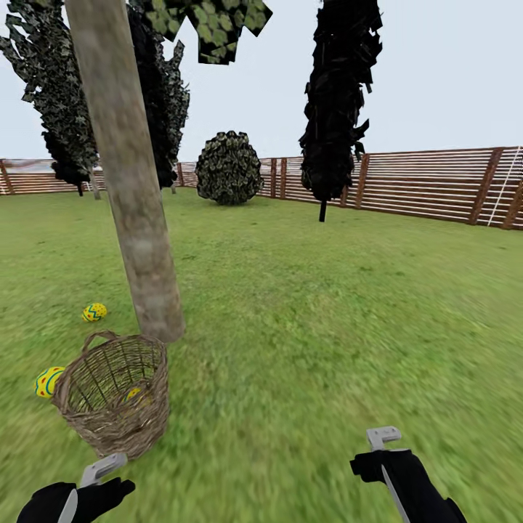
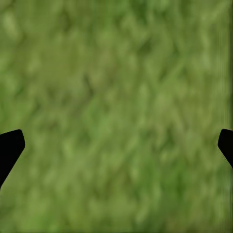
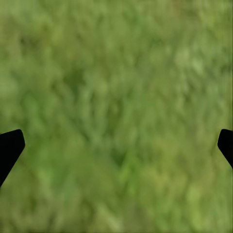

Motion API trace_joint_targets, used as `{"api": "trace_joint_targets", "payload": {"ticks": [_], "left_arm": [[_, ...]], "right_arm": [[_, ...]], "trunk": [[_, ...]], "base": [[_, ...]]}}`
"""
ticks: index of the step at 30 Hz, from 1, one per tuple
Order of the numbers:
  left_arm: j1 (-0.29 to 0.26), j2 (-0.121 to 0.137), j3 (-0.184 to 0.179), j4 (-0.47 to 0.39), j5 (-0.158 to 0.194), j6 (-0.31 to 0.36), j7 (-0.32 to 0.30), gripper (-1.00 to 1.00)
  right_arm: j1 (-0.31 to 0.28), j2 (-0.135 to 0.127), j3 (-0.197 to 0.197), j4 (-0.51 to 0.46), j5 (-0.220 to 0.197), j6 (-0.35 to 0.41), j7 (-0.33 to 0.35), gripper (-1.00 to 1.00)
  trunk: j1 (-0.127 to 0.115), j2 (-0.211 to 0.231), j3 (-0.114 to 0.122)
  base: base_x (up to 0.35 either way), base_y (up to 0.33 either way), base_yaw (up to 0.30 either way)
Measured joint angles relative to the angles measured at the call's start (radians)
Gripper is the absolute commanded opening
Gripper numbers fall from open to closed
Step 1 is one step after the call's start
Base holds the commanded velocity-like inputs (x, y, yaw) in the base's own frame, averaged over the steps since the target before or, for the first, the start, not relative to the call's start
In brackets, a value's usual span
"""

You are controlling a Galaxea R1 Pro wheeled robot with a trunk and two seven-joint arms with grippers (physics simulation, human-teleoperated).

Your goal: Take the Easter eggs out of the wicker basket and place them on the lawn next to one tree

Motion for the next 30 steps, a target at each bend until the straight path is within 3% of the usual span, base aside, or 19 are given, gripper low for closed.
{"api": "trace_joint_targets", "payload": {"ticks": [26,30], "left_arm": [[0.000,-0.001,-0.001,0.000,-0.001,0.000,0.000,1.00],[0.000,-0.002,-0.001,0.000,-0.002,-0.001,0.000,1.00]], "right_arm": [[0.000,0.000,0.001,0.002,0.002,0.000,-0.005,1.00],[0.000,0.000,0.001,0.002,0.002,0.000,-0.005,1.00]], "trunk": [[-0.012,0.006,0.060],[-0.027,0.034,0.066]], "base": [[0.000,0.000,0.000],[0.000,0.000,0.000]]}}
